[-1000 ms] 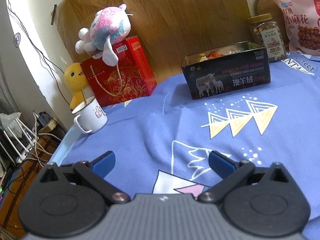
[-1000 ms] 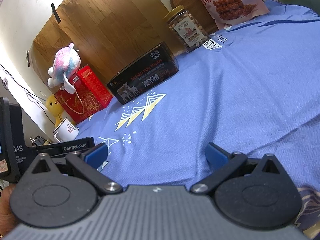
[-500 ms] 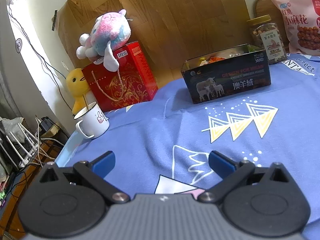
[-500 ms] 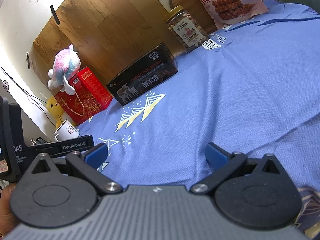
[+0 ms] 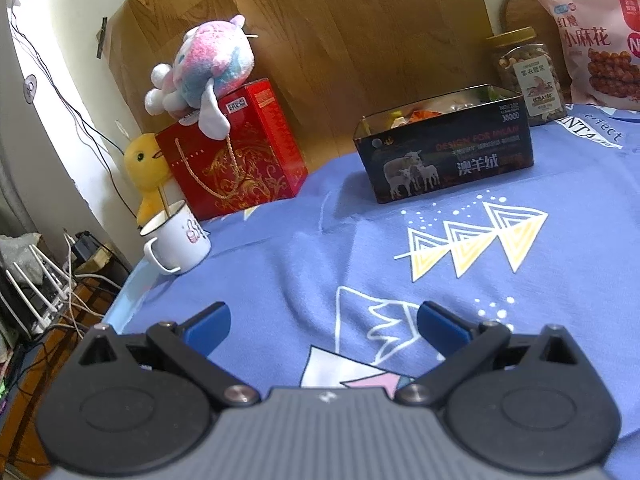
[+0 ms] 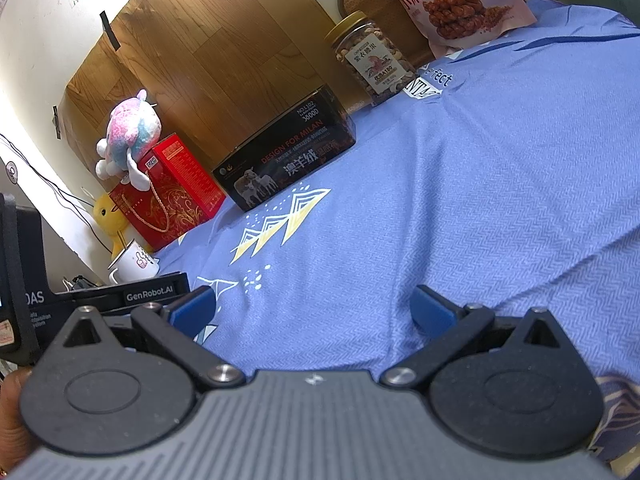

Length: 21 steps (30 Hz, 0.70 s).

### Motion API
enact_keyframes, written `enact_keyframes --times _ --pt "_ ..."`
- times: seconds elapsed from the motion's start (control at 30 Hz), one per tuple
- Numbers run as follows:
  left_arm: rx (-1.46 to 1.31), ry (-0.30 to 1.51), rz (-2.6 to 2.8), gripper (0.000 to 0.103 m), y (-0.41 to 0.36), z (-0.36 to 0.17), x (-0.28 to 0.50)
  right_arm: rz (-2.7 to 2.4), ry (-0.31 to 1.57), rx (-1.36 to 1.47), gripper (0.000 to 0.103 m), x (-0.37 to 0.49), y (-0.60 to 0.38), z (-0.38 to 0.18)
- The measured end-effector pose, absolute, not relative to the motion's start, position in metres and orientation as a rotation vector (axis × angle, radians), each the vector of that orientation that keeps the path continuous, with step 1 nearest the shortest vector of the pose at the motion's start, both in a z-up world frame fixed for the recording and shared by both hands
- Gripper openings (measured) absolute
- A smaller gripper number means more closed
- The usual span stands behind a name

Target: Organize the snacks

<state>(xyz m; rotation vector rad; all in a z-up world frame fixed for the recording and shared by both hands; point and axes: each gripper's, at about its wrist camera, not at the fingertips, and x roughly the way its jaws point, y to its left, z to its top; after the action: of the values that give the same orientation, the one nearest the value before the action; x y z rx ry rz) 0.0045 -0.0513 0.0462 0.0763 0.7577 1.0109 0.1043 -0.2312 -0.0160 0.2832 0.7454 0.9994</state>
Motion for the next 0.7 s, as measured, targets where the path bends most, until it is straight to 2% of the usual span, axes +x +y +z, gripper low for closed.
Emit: enact_keyframes --times 0.7 --pt "-0.045 0.808 0.865 0.103 -0.0544 0.0483 0.0113 1.001 0.746 0.284 0.103 0.1053 -0.2316 -0.0157"
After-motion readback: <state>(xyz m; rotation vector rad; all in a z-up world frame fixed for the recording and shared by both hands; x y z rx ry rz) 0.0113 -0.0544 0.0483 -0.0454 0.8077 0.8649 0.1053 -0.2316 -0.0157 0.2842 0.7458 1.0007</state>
